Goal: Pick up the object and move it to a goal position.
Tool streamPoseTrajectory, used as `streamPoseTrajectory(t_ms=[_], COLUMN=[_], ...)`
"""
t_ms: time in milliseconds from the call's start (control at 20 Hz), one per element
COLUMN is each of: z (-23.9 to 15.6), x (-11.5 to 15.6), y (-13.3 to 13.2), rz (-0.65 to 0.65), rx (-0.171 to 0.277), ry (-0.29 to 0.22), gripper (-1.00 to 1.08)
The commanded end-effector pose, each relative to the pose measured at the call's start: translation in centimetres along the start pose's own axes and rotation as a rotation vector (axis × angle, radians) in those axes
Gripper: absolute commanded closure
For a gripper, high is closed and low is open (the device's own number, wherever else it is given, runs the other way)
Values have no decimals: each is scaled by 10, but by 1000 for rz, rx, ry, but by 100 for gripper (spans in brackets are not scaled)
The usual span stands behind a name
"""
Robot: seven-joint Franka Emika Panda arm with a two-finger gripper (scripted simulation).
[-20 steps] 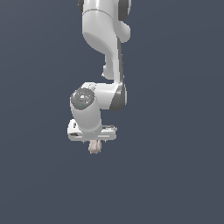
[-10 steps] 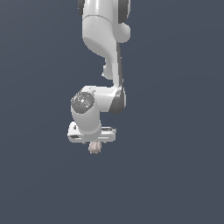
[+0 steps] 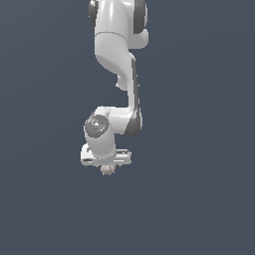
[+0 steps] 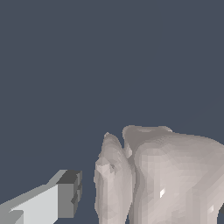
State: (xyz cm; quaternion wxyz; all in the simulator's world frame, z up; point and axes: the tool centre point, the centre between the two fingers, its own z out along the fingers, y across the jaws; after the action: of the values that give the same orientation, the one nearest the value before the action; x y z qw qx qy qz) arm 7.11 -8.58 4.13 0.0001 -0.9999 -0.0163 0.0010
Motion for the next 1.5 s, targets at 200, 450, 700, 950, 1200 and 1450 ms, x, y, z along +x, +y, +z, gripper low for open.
streamPoseTrajectory(t_ms=[200, 450, 700, 950, 1200, 1450], z=[0, 0, -4, -25, -63, -112], x=[1, 1, 2, 3, 7, 12], y=[0, 0, 1, 7, 17, 30], rz=[0, 0, 0, 0, 0, 0], rx=[0, 0, 0, 0, 0, 0], ry=[2, 2, 2, 2, 2, 2], gripper=[108, 108, 108, 108, 108, 108])
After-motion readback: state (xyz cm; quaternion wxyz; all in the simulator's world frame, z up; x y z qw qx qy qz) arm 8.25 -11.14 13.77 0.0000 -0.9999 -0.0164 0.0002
